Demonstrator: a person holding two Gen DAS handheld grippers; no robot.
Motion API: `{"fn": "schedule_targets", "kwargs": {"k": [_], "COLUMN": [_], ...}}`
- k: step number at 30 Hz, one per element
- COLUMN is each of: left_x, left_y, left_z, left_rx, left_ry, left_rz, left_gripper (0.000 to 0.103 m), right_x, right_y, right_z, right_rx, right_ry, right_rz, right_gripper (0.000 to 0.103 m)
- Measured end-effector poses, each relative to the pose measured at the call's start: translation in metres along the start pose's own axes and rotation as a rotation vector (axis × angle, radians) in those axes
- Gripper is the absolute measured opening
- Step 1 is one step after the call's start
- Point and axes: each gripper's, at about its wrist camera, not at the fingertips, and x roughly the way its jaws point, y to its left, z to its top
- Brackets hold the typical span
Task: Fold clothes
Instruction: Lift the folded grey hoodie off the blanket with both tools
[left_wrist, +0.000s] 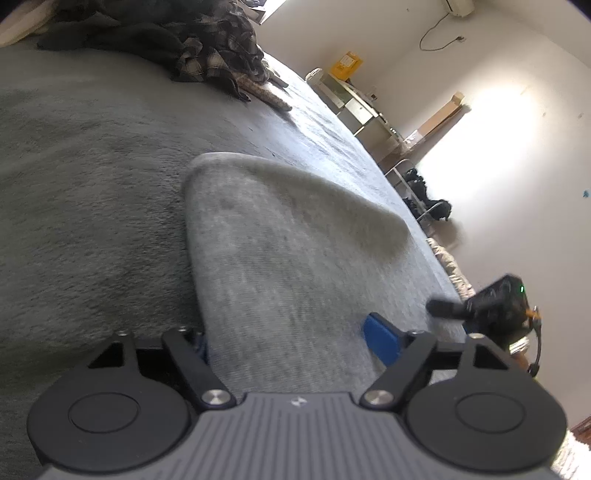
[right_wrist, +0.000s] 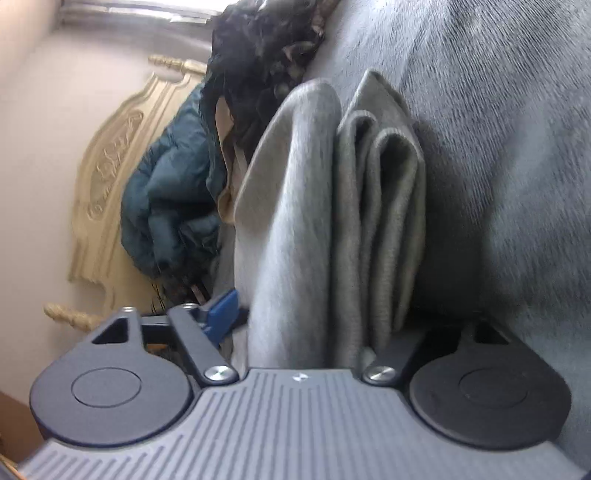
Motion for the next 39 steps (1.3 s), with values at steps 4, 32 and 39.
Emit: {"fn": "schedule_targets", "kwargs": {"k": [4, 32, 39], "left_x": [-0.002, 0.023, 0.018], "left_y": [0.005, -0.024, -0.023], "left_z": [0.001, 0.007, 0.002], "left_rx": [-0.027, -0.053, -0.035], "left_ry": [-0.004, 0.081, 0.050], "left_rz": [-0.010, 0.082, 0.071], "left_gripper": [0.069, 0.078, 0.077], "right_x": [-0.006, -0.005, -0.001], "right_y": [-0.006, -0.017, -0.011], "right_z": [-0.007, -0.007, -0.010], "right_rx": [-0.005, -0.022, -0.050], "right_ry": [-0.003, -0.045, -0.059], "right_rz": [0.014, 0.033, 0.012], "right_gripper": [0.055, 0.049, 0.050]}}
